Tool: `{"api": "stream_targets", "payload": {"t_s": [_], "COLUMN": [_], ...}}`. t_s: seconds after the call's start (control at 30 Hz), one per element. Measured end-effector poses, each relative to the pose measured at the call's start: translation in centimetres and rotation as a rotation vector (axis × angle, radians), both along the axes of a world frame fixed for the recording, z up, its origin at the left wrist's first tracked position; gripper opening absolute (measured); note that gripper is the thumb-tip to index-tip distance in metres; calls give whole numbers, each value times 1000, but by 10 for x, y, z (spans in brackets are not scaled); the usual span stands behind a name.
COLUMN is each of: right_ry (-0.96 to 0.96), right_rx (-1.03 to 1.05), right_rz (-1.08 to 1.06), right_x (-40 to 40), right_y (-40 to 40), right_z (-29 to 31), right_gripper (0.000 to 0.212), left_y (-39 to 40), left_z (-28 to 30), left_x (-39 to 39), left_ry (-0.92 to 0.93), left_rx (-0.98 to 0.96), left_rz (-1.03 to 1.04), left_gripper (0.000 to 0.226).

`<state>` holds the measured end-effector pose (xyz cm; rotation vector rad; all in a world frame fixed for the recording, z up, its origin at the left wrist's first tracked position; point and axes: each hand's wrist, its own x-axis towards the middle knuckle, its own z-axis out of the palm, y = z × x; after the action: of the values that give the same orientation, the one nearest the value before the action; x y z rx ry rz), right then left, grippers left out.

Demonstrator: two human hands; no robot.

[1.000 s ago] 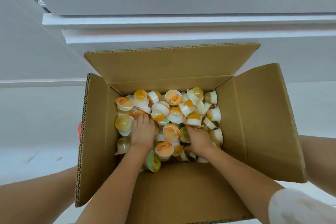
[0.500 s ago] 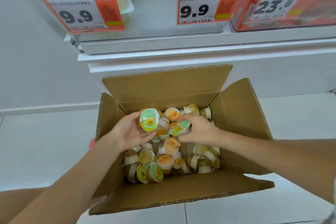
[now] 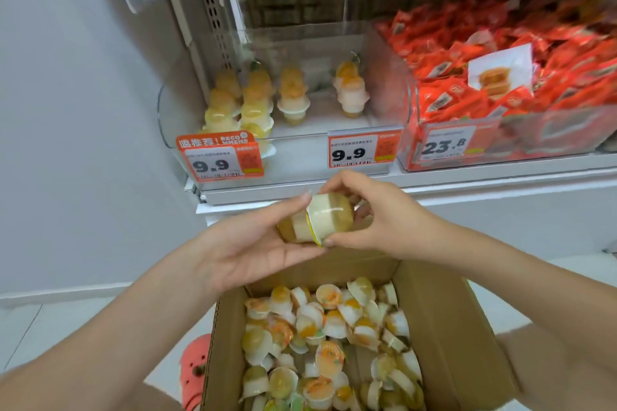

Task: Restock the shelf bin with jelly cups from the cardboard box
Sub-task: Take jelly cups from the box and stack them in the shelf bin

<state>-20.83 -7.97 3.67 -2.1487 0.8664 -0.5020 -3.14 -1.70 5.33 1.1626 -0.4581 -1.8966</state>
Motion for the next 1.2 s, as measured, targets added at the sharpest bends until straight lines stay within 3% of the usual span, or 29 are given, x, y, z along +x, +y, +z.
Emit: {"api": "stream_targets", "payload": {"t_s": [0.23,0.4,0.53,0.57,0.63,0.7,0.8,0.93,1.2], "right_ry": [-151,-115,-183,-219,-192,-4,358,536,451], "right_rx": [205,143,115,87,-83,-234,-315,-279,-280], "right_rz": [66,23,-71,-127,-276,-365,-332,-254,-202], "right_x": [18,26,30,32,40,56,90,117,124], "right_y": [-19,-16,-21,-28,-53,-90,-134,-164,-170], "right_z": [10,8,31,42,64,80,76,28,12], "right_gripper": [56,56,54,54,54,56,62,59,64], "left_y": [-14,-15,-20,-23,-28,-33,-42,-50,-54], "left_z": [4,8,20,23,24,22,9,-1,-5], "left_x": [8,13,26,32,44,52,61,67,68], "left_ry": [-12,-53,-40,-100,-420,-824,-1147,-1250,-1281], "left_rx": [30,60,1,-12,-41,-90,-175,-210,-229], "left_rz": [66,40,-28,-37,4,15,-46,-29,-39], "left_gripper": [58,45,68,72,64,45,22,18,22]}}
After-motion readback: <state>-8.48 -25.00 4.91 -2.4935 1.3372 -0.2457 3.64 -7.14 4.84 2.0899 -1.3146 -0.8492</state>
